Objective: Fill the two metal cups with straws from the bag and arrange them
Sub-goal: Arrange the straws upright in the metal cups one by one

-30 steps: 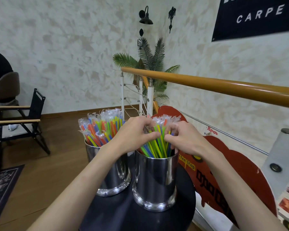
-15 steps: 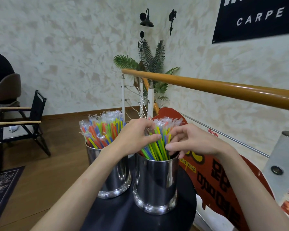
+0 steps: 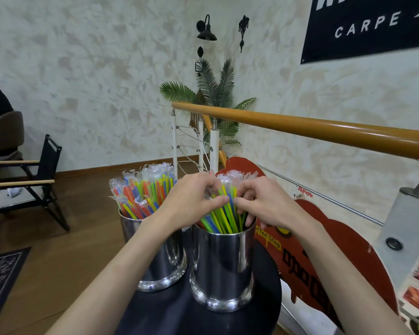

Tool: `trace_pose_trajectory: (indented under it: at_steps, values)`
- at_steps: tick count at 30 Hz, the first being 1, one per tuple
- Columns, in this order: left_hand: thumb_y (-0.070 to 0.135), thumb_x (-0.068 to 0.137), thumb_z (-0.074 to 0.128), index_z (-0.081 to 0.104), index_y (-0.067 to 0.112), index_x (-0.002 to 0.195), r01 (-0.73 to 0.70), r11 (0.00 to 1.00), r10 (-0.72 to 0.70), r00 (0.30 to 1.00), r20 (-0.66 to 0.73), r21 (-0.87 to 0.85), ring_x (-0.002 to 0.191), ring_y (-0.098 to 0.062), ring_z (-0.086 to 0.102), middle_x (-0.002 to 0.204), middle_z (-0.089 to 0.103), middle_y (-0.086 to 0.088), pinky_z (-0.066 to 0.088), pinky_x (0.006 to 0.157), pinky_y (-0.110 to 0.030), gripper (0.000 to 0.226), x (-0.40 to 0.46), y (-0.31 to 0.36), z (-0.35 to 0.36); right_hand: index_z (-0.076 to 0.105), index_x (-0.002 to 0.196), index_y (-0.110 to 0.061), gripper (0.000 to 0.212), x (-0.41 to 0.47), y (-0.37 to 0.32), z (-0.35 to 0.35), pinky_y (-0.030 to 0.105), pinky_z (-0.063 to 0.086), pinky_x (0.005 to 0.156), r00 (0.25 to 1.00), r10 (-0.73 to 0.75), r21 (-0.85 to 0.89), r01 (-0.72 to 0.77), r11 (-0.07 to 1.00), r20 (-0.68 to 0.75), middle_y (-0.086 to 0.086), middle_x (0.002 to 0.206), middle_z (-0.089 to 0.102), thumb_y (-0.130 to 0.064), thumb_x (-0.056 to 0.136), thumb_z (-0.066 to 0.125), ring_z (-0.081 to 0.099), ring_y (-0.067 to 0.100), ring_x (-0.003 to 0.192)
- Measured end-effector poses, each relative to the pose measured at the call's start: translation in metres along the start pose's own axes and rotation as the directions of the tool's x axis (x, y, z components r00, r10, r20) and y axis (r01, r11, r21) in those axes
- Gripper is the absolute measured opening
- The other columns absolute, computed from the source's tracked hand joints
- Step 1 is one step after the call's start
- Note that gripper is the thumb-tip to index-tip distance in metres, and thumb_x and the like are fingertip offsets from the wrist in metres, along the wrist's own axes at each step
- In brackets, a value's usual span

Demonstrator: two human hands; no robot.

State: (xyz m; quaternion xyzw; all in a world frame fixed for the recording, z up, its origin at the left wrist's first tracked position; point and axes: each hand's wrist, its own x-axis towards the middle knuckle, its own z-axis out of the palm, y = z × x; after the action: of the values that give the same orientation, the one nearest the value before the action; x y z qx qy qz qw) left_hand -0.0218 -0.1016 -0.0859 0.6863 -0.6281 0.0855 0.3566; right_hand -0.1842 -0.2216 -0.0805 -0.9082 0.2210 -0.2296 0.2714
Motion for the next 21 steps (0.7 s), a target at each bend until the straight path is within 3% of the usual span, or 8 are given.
trace_pose_trajectory:
  at_steps: [5,8,11,16,21]
  values:
    - [0.039,0.088,0.073,0.073,0.021,0.089,0.022,0.999,-0.021,1.0,0.008,-0.038,0.083,-0.005,0.058,0.084,0.062,0.012,0.051,0.079,-0.037,0.018,-0.0005,0.0023,0.0018,0.068,0.096,-0.019,0.004,0.0001,0.0008,0.0013,0.023,0.043,0.035,0.999,-0.039,0.033,0.04,0.999,-0.019,0.004,0.075,0.075,-0.02,0.098,0.064,0.072,0.018,0.054]
    - [0.039,0.089,0.072,0.073,0.022,0.089,0.041,0.998,-0.04,0.999,0.027,-0.04,0.084,-0.007,0.06,0.087,0.065,0.009,0.052,0.08,-0.04,0.017,-0.0003,0.002,0.0009,0.071,0.099,-0.018,0.008,-0.0002,0.0017,0.0016,0.012,0.04,0.039,0.998,-0.061,0.064,0.061,0.996,0.0,0.002,0.074,0.075,-0.022,0.099,0.065,0.072,0.02,0.054]
    - [0.041,0.088,0.072,0.071,0.022,0.088,0.068,0.997,-0.068,0.998,0.01,-0.024,0.085,-0.009,0.06,0.087,0.064,0.009,0.052,0.08,-0.042,0.019,-0.0003,0.002,0.0011,0.071,0.093,-0.015,0.007,-0.0001,0.0018,0.0008,0.009,0.039,0.043,0.998,-0.061,0.048,0.062,0.997,-0.013,0.001,0.073,0.075,-0.019,0.097,0.066,0.071,0.018,0.054]
    - [0.042,0.087,0.073,0.066,0.026,0.088,0.06,0.998,-0.061,0.997,-0.043,-0.025,0.089,-0.008,0.058,0.094,0.06,0.01,0.048,0.081,-0.032,0.018,0.0005,0.0067,-0.0022,0.068,0.083,-0.02,0.008,0.0028,0.0035,0.0018,0.019,0.046,0.052,0.99,-0.105,0.056,0.111,0.992,-0.098,0.001,0.072,0.072,-0.02,0.09,0.071,0.067,0.014,0.05]
    - [0.038,0.088,0.074,0.062,0.033,0.082,0.046,0.999,-0.046,0.999,-0.001,-0.026,0.084,0.001,0.051,0.09,0.052,0.016,0.037,0.075,-0.025,0.015,0.0005,0.0067,-0.0058,0.071,0.085,-0.02,0.008,0.0006,0.0022,-0.0021,0.011,0.038,0.043,0.987,-0.142,0.102,0.149,0.984,-0.076,0.002,0.072,0.069,-0.024,0.088,0.077,0.064,0.011,0.053]
